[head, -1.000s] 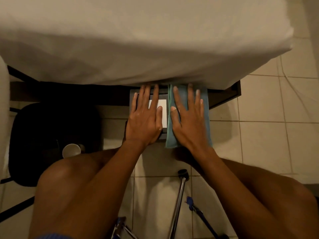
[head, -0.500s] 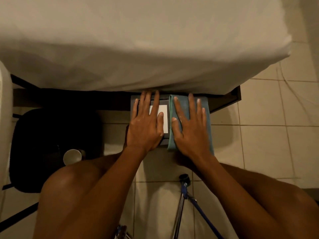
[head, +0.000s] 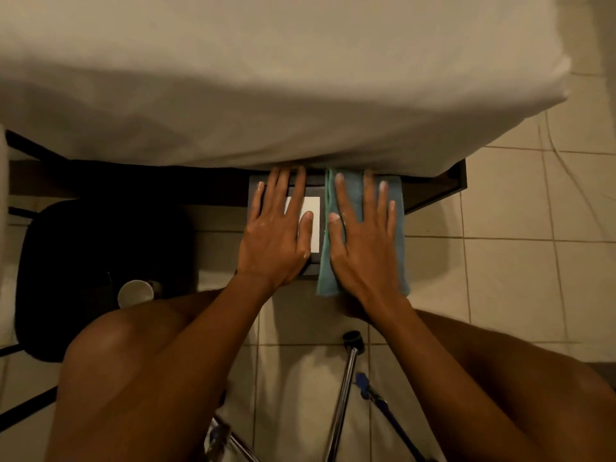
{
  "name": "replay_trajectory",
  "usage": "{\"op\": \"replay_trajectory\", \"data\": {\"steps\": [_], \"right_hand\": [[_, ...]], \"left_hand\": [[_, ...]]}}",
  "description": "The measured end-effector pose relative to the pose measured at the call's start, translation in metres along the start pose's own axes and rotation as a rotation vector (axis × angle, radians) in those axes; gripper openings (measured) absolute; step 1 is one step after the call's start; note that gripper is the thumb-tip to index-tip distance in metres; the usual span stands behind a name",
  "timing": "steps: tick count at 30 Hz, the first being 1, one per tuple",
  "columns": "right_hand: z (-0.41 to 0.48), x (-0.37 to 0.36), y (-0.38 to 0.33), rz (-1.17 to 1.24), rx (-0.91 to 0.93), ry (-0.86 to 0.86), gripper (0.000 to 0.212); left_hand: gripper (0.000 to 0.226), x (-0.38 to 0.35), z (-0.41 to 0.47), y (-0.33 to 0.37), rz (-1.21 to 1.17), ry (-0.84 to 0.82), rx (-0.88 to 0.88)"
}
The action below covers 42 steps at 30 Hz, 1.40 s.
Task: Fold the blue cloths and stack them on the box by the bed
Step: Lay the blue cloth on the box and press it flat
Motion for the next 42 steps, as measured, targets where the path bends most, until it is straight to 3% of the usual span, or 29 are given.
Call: {"op": "replay_trajectory", "data": {"steps": [42], "right_hand": [[-0.004,0.006,0.006,0.024,0.016,0.034,0.061]], "left_hand": [[0.062,0.000,-0.011,0.010,-0.019,0.004,0.002]]}}
Point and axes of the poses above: each hand's wrist, its own z-axis towards the middle knuckle, its own x-axis out of the back of the hand, y = z × x, the point moved 10 cm from there along z, towards the middle knuckle, and after that the axes turned 3 degrees about -x, right-handed, at the moved point
